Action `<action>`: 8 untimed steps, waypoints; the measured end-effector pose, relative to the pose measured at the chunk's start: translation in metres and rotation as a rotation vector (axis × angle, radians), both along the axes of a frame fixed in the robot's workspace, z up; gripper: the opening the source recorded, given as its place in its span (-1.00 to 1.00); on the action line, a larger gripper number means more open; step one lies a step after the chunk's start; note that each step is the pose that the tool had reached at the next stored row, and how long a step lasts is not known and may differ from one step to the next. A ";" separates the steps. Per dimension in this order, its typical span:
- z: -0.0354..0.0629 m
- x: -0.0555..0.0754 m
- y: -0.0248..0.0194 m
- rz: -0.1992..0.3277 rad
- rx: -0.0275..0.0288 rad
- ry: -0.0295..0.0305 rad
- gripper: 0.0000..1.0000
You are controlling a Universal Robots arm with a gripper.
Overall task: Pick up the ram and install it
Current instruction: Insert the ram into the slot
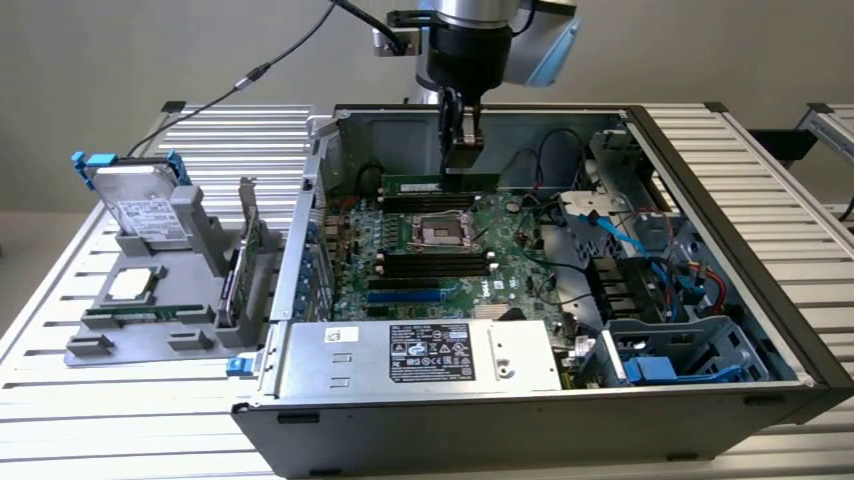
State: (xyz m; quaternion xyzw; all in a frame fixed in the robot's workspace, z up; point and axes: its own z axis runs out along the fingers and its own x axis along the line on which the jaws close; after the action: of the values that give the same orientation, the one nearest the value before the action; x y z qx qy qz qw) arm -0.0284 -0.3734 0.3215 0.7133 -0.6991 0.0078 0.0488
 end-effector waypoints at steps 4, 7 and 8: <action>-0.0071 0.000 -0.0038 0.000 0.0009 0.0024 -0.72; -0.0126 -0.001 -0.0059 0.000 0.0015 0.0037 -0.72; -0.0144 -0.001 -0.0064 0.000 0.0016 0.0041 -0.72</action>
State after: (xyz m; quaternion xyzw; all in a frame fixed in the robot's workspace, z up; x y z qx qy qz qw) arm -0.0293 -0.3798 0.3072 0.7134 -0.6989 0.0058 0.0496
